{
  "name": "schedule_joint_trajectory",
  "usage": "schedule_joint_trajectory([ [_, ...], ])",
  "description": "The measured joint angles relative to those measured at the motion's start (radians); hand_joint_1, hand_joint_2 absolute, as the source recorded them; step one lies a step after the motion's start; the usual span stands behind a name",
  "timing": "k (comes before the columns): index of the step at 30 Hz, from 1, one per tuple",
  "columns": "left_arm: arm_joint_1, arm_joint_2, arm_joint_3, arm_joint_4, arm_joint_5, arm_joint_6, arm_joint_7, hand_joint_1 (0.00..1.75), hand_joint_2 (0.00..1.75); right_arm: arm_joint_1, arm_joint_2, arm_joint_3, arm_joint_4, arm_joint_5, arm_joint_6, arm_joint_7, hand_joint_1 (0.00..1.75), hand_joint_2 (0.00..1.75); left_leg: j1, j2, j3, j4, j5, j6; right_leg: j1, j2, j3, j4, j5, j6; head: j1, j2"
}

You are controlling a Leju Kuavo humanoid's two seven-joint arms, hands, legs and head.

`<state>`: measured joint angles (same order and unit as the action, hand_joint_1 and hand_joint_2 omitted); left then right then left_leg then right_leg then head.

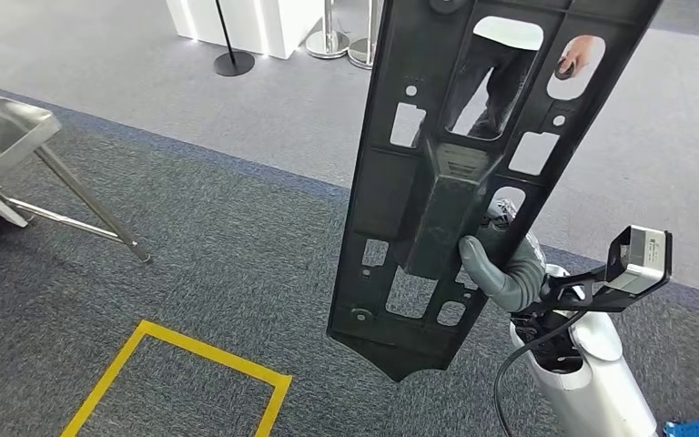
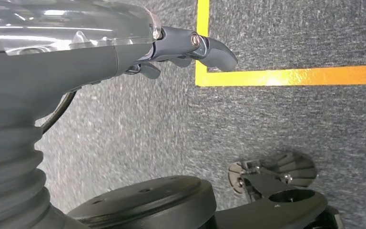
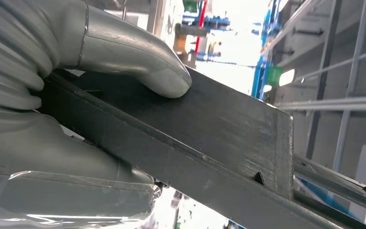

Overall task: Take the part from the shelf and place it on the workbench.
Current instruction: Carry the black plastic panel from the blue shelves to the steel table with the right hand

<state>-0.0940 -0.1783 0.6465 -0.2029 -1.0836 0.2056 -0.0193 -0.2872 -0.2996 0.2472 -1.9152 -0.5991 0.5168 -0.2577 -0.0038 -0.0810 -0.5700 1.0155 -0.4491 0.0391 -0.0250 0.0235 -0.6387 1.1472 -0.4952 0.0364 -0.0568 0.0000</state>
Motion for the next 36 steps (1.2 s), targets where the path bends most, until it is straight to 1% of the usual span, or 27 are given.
schedule_joint_trajectory([
  [1,-0.002,-0.001,0.000,0.000,-0.001,0.000,0.001,0.00,1.75,0.002,0.000,-0.002,-0.001,0.003,-0.001,-0.001,1.75,1.75,0.001,-0.013,-0.004,0.009,-0.004,-0.005,-0.003,0.020,0.025,-0.058,0.022,0.000,0.000,0.000],
  [3,-0.004,-0.001,0.000,0.000,-0.004,0.000,0.006,0.00,1.75,0.013,-0.001,-0.005,-0.005,0.012,-0.002,-0.003,1.75,1.75,0.003,-0.034,-0.014,0.017,-0.007,-0.017,-0.004,0.044,0.045,-0.106,0.028,-0.005,0.000,0.000],
  [5,-0.005,-0.001,0.000,0.000,-0.005,0.001,0.012,0.00,1.75,0.022,0.001,-0.007,-0.010,0.024,-0.002,-0.005,1.75,1.75,0.005,-0.051,-0.022,0.015,-0.005,-0.028,-0.002,0.025,0.046,-0.110,0.029,-0.018,0.000,0.000],
  [6,-0.005,-0.001,0.000,0.000,-0.005,0.001,0.014,0.00,1.75,0.025,0.004,-0.007,-0.013,0.029,-0.001,-0.005,1.75,1.75,0.004,-0.039,-0.024,0.020,-0.010,-0.033,-0.002,0.014,0.049,-0.113,0.029,-0.025,0.000,0.000],
  [7,-0.004,-0.001,0.000,0.000,-0.005,0.002,0.016,0.00,1.75,0.026,0.006,-0.007,-0.015,0.034,0.000,-0.006,1.75,1.75,0.003,-0.015,-0.033,0.040,-0.024,-0.038,-0.002,0.002,0.052,-0.117,0.029,-0.033,0.000,0.000],
  [9,-0.005,-0.001,0.000,0.000,-0.002,0.004,0.013,0.00,1.75,0.027,0.011,-0.007,-0.017,0.040,0.003,-0.005,1.75,1.75,0.001,0.049,-0.076,0.142,-0.081,-0.047,0.002,-0.024,0.056,-0.121,0.027,-0.042,0.000,0.000],
  [10,-0.008,-0.001,0.000,0.000,0.000,0.006,0.010,0.00,1.75,0.027,0.014,-0.007,-0.017,0.042,0.004,-0.004,1.75,1.75,0.002,0.066,-0.109,0.213,-0.114,-0.049,0.005,-0.039,0.057,-0.121,0.026,-0.046,0.000,0.000],
  [11,-0.011,-0.001,0.000,0.000,0.001,0.008,0.006,0.00,1.75,0.027,0.016,-0.006,-0.017,0.043,0.004,-0.002,1.75,1.75,0.003,0.072,-0.136,0.271,-0.135,-0.051,0.007,-0.054,0.057,-0.121,0.024,-0.047,0.000,0.000],
  [12,-0.013,-0.001,0.000,0.000,0.001,0.009,0.003,0.00,1.75,0.026,0.018,-0.006,-0.017,0.044,0.005,-0.001,1.75,1.75,0.004,0.075,-0.147,0.300,-0.139,-0.051,0.009,-0.069,0.058,-0.120,0.023,-0.048,0.000,0.000],
  [13,-0.013,-0.001,0.000,0.000,0.001,0.011,0.000,0.00,1.75,0.025,0.020,-0.006,-0.016,0.044,0.005,0.000,1.75,1.75,0.004,0.077,-0.139,0.287,-0.123,-0.049,0.011,-0.083,0.060,-0.120,0.021,-0.048,0.000,0.000],
  [14,-0.011,-0.001,0.000,0.000,-0.001,0.012,-0.001,0.00,1.75,0.024,0.022,-0.006,-0.016,0.044,0.005,0.001,1.75,1.75,0.003,0.083,-0.110,0.235,-0.092,-0.045,0.013,-0.095,0.064,-0.120,0.018,-0.048,0.000,0.000],
  [16,-0.003,0.000,0.000,0.000,-0.005,0.014,-0.001,0.00,1.75,0.021,0.024,-0.006,-0.017,0.044,0.004,0.003,1.75,1.75,-0.005,0.121,-0.036,0.091,-0.035,-0.032,0.017,-0.118,0.073,-0.121,0.013,-0.044,0.000,0.000],
  [17,0.000,0.000,0.000,0.000,-0.006,0.015,0.000,0.00,1.75,0.020,0.025,-0.006,-0.017,0.044,0.004,0.004,1.75,1.75,-0.011,0.140,-0.012,0.041,-0.023,-0.025,0.019,-0.128,0.075,-0.121,0.011,-0.040,0.000,0.000],
  [18,0.003,0.001,0.000,0.000,-0.007,0.015,0.003,0.00,1.75,0.018,0.026,-0.006,-0.017,0.044,0.003,0.007,1.75,1.75,-0.017,0.152,-0.001,0.015,-0.021,-0.018,0.020,-0.138,0.076,-0.122,0.010,-0.036,0.000,0.000],
  [20,0.005,0.002,0.000,0.000,-0.008,0.015,0.008,0.00,1.75,0.013,0.031,-0.005,-0.016,0.045,0.000,0.013,1.75,1.75,-0.020,0.136,0.000,0.003,-0.021,-0.006,0.022,-0.162,0.079,-0.125,0.010,-0.027,0.000,0.000],
  [21,0.006,0.002,0.000,0.000,-0.008,0.015,0.010,0.00,1.75,0.009,0.034,-0.004,-0.016,0.046,-0.001,0.016,1.75,1.75,-0.018,0.122,0.004,-0.005,-0.016,-0.002,0.020,-0.161,0.082,-0.124,0.006,-0.022,0.000,0.000],
  [22,0.006,0.001,0.000,0.000,-0.008,0.015,0.011,0.00,1.75,0.003,0.037,-0.004,-0.016,0.046,-0.001,0.017,1.75,1.75,-0.014,0.110,0.009,-0.013,-0.011,0.003,0.018,-0.142,0.079,-0.110,-0.005,-0.018,0.000,0.000],
  [23,0.006,0.001,0.000,0.000,-0.008,0.014,0.012,0.00,1.75,-0.002,0.038,-0.003,-0.016,0.046,-0.002,0.018,1.75,1.75,-0.010,0.098,0.014,-0.021,-0.006,0.007,0.017,-0.111,0.065,-0.077,-0.025,-0.014,0.000,0.000],
  [25,0.005,-0.001,0.000,0.000,-0.008,0.013,0.012,0.00,1.75,-0.006,0.039,-0.003,-0.015,0.046,-0.003,0.022,1.75,1.75,-0.007,0.076,0.016,-0.024,-0.003,0.011,0.012,-0.047,0.002,0.046,-0.082,-0.010,0.000,0.000],
  [26,0.004,-0.002,0.000,0.000,-0.008,0.012,0.012,0.00,1.75,-0.006,0.039,-0.003,-0.013,0.046,-0.003,0.023,1.75,1.75,-0.007,0.062,0.015,-0.023,-0.003,0.012,0.012,-0.034,-0.033,0.108,-0.101,-0.008,0.001,0.000],
  [27,0.004,-0.003,0.000,0.000,-0.008,0.011,0.011,0.00,1.75,-0.005,0.039,-0.003,-0.012,0.046,-0.004,0.025,1.75,1.75,-0.007,0.047,0.015,-0.021,-0.003,0.012,0.011,-0.030,-0.057,0.145,-0.103,-0.007,0.001,0.000],
  [28,0.004,-0.004,0.000,0.000,-0.008,0.009,0.010,0.00,1.75,-0.005,0.039,-0.003,-0.011,0.046,-0.004,0.026,1.75,1.75,-0.006,0.032,0.015,-0.019,-0.004,0.011,0.010,-0.028,-0.063,0.144,-0.085,-0.006,0.001,0.000],
  [30,0.003,-0.005,0.000,0.000,-0.008,0.007,0.008,0.00,1.75,-0.006,0.039,-0.003,-0.010,0.046,-0.004,0.026,1.75,1.75,-0.005,0.013,0.017,-0.015,-0.006,0.009,0.009,-0.026,-0.050,0.102,-0.042,-0.005,0.000,0.000],
  [32,0.003,-0.006,0.000,0.000,-0.008,0.006,0.008,0.00,1.75,-0.006,0.039,-0.003,-0.010,0.046,-0.004,0.026,1.75,1.75,-0.004,0.009,0.018,-0.014,-0.007,0.008,0.008,-0.025,-0.041,0.082,-0.028,-0.005,0.000,0.000],
  [33,0.003,-0.006,0.000,0.000,-0.008,0.005,0.007,0.00,1.75,-0.006,0.039,-0.003,-0.011,0.046,-0.004,0.026,1.75,1.75,-0.003,0.003,0.018,-0.012,-0.009,0.006,0.007,-0.019,-0.026,0.045,-0.008,-0.004,0.000,0.000],
  [34,0.002,-0.006,0.000,0.000,-0.008,0.004,0.005,0.00,1.75,-0.005,0.039,-0.003,-0.011,0.045,-0.004,0.026,1.75,1.75,-0.002,-0.009,0.013,-0.006,-0.012,0.001,0.004,0.000,-0.006,-0.004,0.009,-0.006,0.001,0.000],
  [36,0.000,-0.007,0.000,0.000,-0.008,0.002,0.000,0.00,1.75,-0.004,0.039,-0.003,-0.011,0.044,-0.005,0.026,1.75,1.75,0.002,-0.044,0.002,0.004,-0.017,-0.015,0.001,0.027,0.035,-0.101,0.040,-0.014,0.001,0.000],
])
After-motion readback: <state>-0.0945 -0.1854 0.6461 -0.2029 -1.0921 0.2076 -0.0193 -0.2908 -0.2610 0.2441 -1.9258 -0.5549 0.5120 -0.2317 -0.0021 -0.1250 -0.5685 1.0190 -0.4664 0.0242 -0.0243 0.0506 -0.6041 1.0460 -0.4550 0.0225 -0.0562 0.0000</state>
